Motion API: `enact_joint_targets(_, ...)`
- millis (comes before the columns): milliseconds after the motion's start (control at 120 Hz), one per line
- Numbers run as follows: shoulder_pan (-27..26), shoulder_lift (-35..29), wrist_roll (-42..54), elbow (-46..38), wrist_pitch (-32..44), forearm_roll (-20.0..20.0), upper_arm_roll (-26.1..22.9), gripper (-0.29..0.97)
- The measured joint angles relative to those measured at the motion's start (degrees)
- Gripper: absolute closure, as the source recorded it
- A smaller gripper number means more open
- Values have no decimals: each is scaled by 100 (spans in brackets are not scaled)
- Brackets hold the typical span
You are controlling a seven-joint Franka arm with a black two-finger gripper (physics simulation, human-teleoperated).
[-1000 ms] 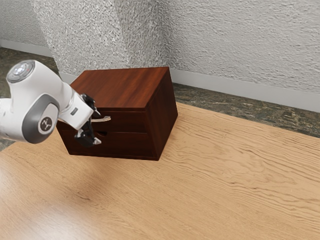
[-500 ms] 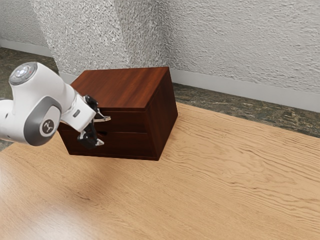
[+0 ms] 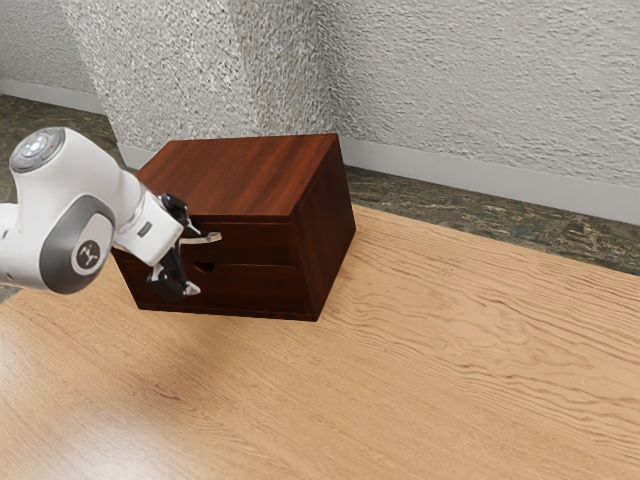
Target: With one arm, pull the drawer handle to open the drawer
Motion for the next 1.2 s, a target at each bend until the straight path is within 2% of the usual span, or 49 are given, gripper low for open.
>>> enact_joint_targets(317, 0, -77, -30, -10, 17, 51, 4, 11)
enact_joint_targets(583, 2, -113, -58, -41, 59, 88, 2, 17)
enact_joint_targets(792, -14, -101, -56, -31, 115, 53, 1, 13)
enact_joint_targets(1200, -109, -62, -47, -82, 289, 42, 3, -5)
